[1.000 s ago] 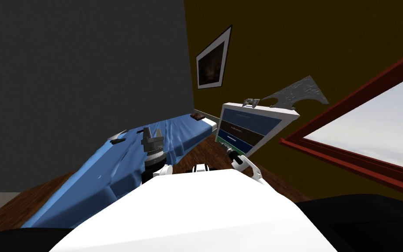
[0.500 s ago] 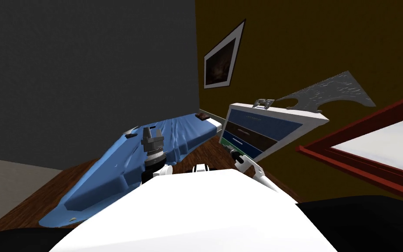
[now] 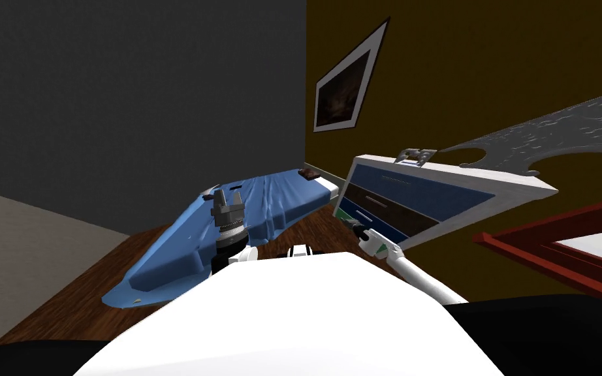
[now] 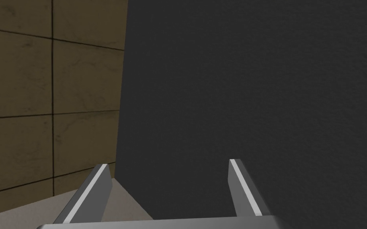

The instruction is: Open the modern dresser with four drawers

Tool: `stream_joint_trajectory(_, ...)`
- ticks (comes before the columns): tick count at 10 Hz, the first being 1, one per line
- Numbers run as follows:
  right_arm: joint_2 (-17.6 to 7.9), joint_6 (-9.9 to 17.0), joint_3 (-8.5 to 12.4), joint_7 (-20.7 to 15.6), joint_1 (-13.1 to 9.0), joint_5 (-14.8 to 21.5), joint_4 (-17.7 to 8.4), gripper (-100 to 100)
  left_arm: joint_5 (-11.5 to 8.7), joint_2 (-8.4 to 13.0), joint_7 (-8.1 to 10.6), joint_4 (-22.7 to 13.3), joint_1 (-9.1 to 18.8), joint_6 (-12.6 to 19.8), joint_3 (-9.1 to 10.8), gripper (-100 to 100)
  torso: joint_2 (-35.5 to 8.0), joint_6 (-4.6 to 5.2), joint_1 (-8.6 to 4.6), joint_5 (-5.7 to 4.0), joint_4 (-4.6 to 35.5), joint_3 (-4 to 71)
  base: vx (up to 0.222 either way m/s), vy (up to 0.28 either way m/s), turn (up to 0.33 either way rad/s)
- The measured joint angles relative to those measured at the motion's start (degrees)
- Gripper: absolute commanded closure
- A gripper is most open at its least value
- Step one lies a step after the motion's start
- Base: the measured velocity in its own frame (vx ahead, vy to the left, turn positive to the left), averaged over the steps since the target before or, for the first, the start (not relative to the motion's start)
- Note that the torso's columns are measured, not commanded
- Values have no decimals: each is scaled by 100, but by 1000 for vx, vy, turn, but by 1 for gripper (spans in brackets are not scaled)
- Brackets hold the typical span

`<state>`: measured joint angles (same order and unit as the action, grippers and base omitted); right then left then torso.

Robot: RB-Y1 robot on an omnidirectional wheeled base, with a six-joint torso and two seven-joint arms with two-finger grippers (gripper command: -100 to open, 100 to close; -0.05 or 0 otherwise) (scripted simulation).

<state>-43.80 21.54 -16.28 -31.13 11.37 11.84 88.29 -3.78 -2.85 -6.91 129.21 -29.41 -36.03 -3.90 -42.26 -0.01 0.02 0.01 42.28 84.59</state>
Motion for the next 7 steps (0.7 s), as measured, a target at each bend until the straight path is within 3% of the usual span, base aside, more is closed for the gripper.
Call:
stream_joint_trajectory(2, -29, 112, -21, -89, -63, 82, -246, -100, 0, 0, 0, 0, -1, 0, 1, 0, -10, 5, -7, -3, 2, -7, 17, 8, 85)
stream_joint_trajectory(3, -246, 268, -25, -149, 21, 75, -187, -100, 0, 0, 0, 0, 0, 0, 0, 0, -7, -1, -3, -1, 3, -5, 24, 8, 131)
stream_joint_trajectory(7, -557, 458, -93, -336, -164, 123, -682, -100, 0, 0, 0, 0, 0, 0, 0, 0, 2, 1, -1, 0, -1, 1, 28, 11, 110)
